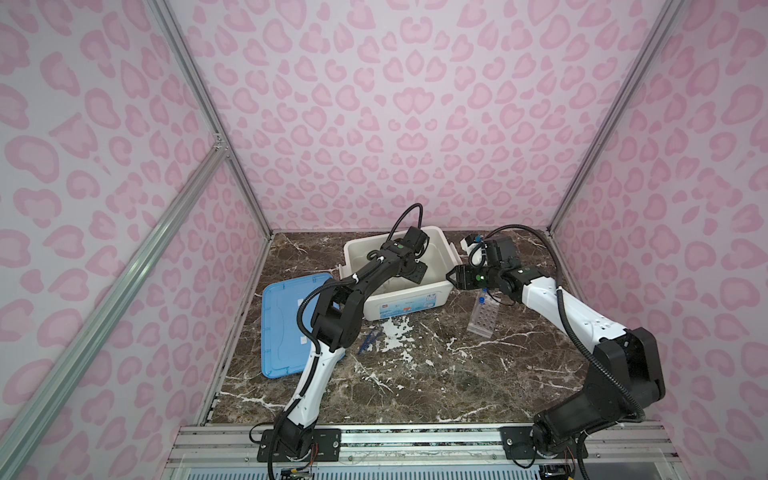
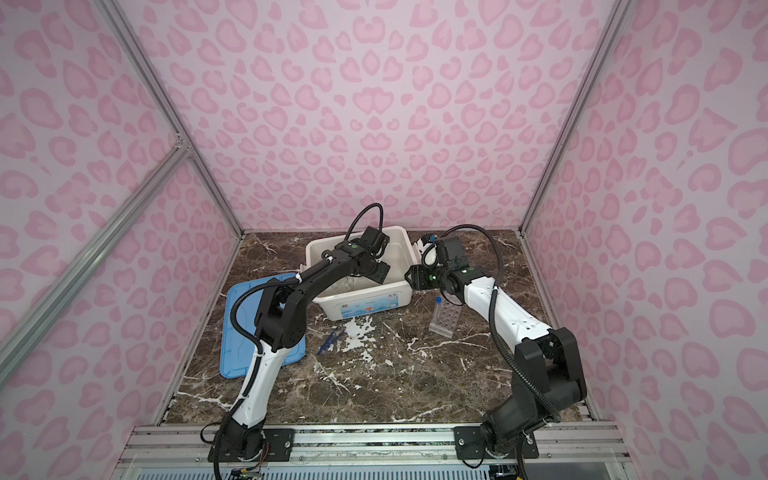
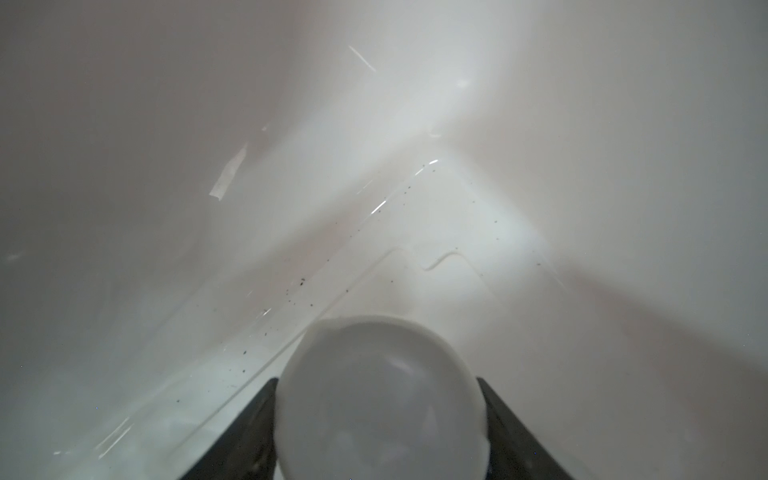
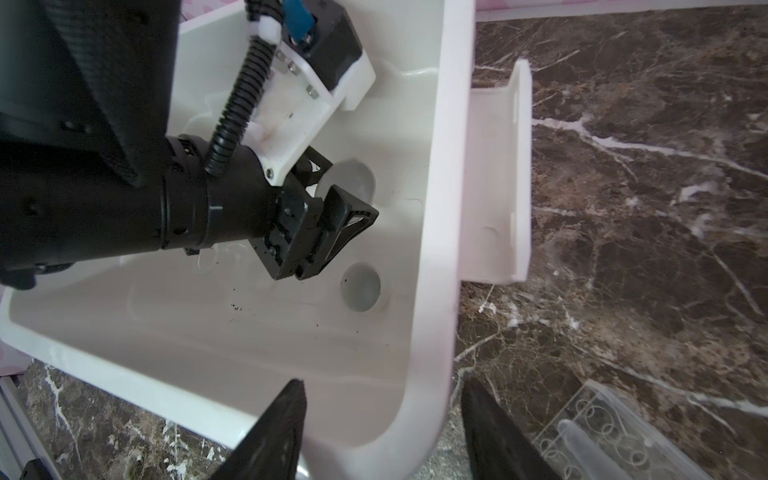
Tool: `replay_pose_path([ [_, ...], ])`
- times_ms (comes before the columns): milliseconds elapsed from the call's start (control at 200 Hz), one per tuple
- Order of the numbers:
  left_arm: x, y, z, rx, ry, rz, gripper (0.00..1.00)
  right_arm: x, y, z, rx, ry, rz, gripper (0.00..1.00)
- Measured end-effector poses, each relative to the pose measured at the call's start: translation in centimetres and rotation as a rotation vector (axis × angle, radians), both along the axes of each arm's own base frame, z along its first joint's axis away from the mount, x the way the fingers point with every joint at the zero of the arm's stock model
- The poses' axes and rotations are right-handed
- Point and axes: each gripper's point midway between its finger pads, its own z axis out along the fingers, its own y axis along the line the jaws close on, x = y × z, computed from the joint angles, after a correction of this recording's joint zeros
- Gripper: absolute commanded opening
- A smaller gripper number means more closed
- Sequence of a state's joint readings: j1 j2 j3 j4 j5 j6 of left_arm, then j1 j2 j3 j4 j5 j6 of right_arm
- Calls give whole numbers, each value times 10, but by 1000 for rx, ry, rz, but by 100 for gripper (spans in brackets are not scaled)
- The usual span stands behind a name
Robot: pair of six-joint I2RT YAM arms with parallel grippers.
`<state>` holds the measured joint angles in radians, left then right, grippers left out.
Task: Organize the chemistry lab equipment
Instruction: 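Lower the white crucible into the bin with the left gripper, then open the left gripper to release the crucible and lift out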
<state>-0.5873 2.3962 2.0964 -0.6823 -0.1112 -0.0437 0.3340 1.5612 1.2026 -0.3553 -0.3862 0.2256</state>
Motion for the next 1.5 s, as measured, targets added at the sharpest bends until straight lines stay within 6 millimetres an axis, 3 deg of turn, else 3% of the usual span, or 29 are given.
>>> replay_pose_path([
  [295, -5, 2, -19, 20, 43, -6, 63, 3, 1, 0, 4, -5, -3, 61],
  [640, -14, 5, -24, 36, 82, -17, 68, 4, 1, 1, 3, -5, -3, 61],
  [995, -21, 10, -27, 54, 108, -16, 84, 3, 1, 1, 3, -4, -3, 62],
  [1220, -24, 10, 1, 20, 78, -13, 95, 1, 0, 11, 13, -24, -7, 62],
  [1240, -24, 10, 5, 15, 72, -12, 100, 1, 0, 12, 15, -26, -7, 62],
  [1280, -25, 10, 14, 7, 60, -13, 98, 0, 0, 14, 17, -28, -8, 62],
  [1425, -32, 14, 62, -44, -11, -2, 98, 0, 1, 15, 18, -30, -4, 62],
  [1500, -39, 20, 102, -78, -82, 2, 98, -1, 2, 15, 19, -30, -2, 62],
])
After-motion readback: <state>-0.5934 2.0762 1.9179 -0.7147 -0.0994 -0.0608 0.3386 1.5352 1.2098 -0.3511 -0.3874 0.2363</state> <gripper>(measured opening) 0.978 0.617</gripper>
